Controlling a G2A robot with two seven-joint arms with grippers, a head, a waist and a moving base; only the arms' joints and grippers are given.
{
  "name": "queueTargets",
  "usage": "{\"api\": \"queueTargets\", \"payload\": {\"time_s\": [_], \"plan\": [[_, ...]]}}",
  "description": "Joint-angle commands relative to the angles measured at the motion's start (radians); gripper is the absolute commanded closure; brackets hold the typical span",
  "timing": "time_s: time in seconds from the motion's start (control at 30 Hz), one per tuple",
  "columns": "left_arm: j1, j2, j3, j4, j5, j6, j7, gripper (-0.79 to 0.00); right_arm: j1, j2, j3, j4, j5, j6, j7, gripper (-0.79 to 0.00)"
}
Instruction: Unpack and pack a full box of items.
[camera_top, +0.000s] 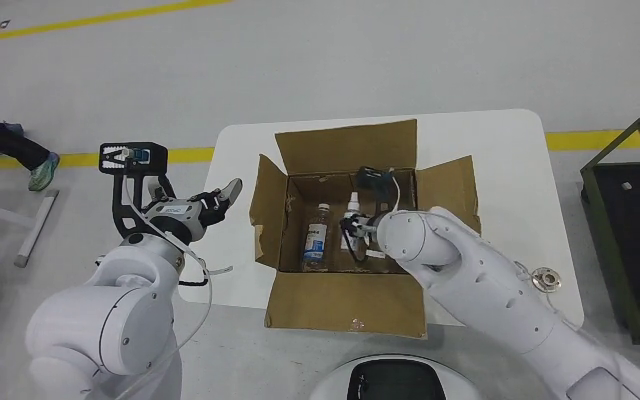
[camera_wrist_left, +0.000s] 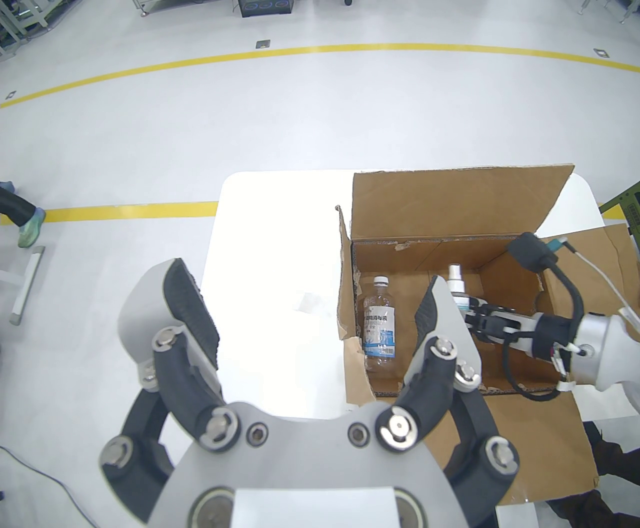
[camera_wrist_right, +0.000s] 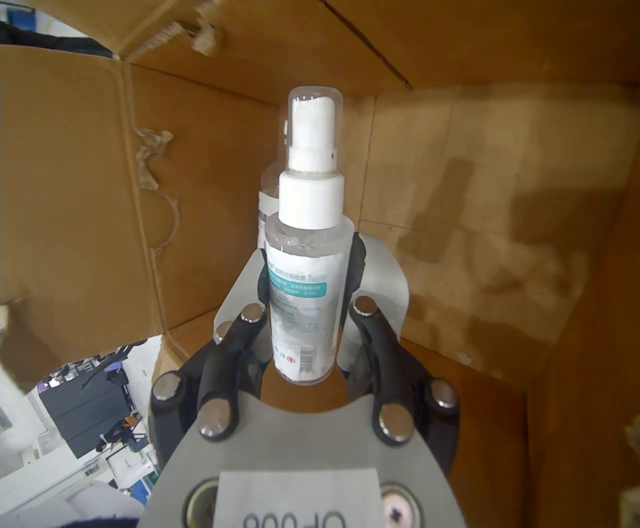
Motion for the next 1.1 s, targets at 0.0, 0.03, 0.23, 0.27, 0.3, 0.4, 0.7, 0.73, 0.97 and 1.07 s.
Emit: {"api": "queueTargets", "payload": {"time_s": [0.0, 0.03, 0.23, 0.27, 0.3, 0.4, 0.7, 0.73, 0.97, 1.07], "plan": [[0.000, 0.000, 0.000, 0.000, 0.000, 0.000, 0.000, -0.785, 0.033, -0.015, -0.044, 0.055, -0.010, 0.020, -0.001, 0.000], [0.000, 0.000, 0.000, 0.000, 0.000, 0.000, 0.000, -0.785, 0.045, -0.023, -0.057, 0.077, -0.002, 0.030, -0.005, 0.000], [0.000, 0.000, 0.000, 0.000, 0.000, 0.000, 0.000, -0.785, 0.102, -0.070, -0.134, 0.211, 0.016, 0.042, -0.043, 0.000], [0.000, 0.000, 0.000, 0.000, 0.000, 0.000, 0.000, -0.785, 0.110, -0.077, -0.143, 0.230, 0.022, 0.041, -0.043, 0.000], [0.000, 0.000, 0.000, 0.000, 0.000, 0.000, 0.000, -0.785, 0.120, -0.084, -0.151, 0.247, 0.027, 0.042, -0.046, 0.000], [0.000, 0.000, 0.000, 0.000, 0.000, 0.000, 0.000, -0.785, 0.143, -0.103, -0.166, 0.295, 0.041, 0.037, -0.056, -0.080], [0.000, 0.000, 0.000, 0.000, 0.000, 0.000, 0.000, -0.785, 0.193, -0.144, -0.200, 0.396, 0.055, 0.009, -0.050, -0.342], [0.000, 0.000, 0.000, 0.000, 0.000, 0.000, 0.000, -0.785, 0.195, -0.147, -0.200, 0.403, 0.057, 0.003, -0.052, -0.345], [0.000, 0.000, 0.000, 0.000, 0.000, 0.000, 0.000, -0.785, 0.198, -0.160, -0.193, 0.397, 0.063, -0.032, -0.055, -0.366], [0.000, 0.000, 0.000, 0.000, 0.000, 0.000, 0.000, -0.785, 0.191, -0.152, -0.165, 0.338, 0.054, -0.048, -0.055, -0.354]]}}
